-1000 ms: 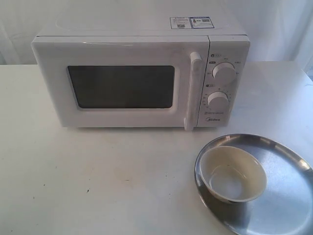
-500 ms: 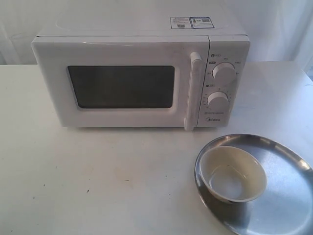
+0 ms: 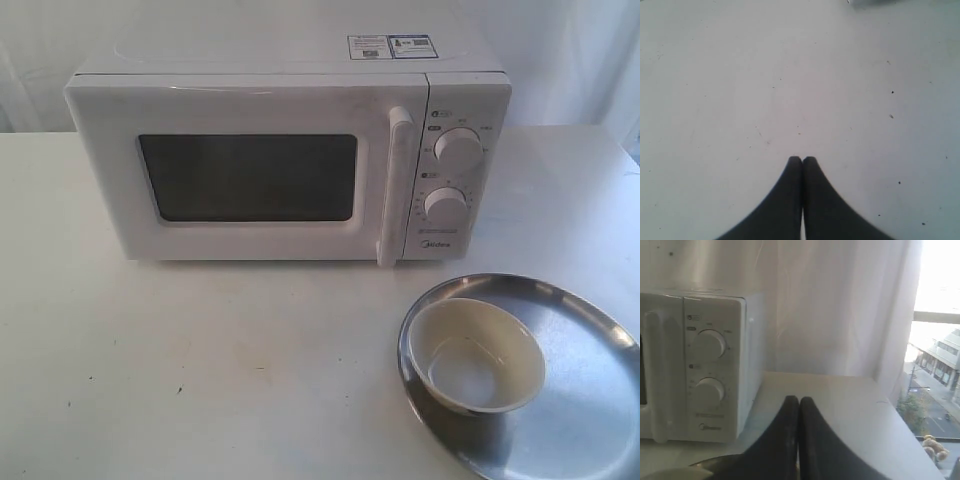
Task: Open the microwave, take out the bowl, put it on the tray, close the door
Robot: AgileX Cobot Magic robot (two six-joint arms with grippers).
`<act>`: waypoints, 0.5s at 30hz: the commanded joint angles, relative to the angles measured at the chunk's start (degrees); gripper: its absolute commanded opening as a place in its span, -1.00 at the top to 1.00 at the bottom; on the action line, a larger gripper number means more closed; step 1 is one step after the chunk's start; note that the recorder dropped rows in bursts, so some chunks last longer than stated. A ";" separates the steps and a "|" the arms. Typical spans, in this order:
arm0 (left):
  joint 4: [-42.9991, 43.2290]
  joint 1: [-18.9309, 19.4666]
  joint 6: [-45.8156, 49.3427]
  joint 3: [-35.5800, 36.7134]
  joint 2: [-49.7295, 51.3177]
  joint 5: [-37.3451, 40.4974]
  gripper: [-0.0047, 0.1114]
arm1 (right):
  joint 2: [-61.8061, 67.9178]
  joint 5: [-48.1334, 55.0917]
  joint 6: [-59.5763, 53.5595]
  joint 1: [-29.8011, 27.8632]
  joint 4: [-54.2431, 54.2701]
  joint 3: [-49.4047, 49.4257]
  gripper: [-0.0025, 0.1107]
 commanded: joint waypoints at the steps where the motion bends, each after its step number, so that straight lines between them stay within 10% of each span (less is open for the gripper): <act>1: -0.59 -0.01 0.00 0.55 -0.12 2.37 0.92 | -0.38 8.71 -39.27 -0.47 37.09 0.24 0.96; 7: -0.59 -0.01 0.00 0.55 -0.12 2.37 0.92 | -0.38 4.59 -75.19 -0.47 72.58 0.24 0.96; 15: -0.59 -0.01 0.00 0.55 -0.12 2.37 0.92 | -0.38 4.59 -79.64 -0.47 76.63 0.24 0.96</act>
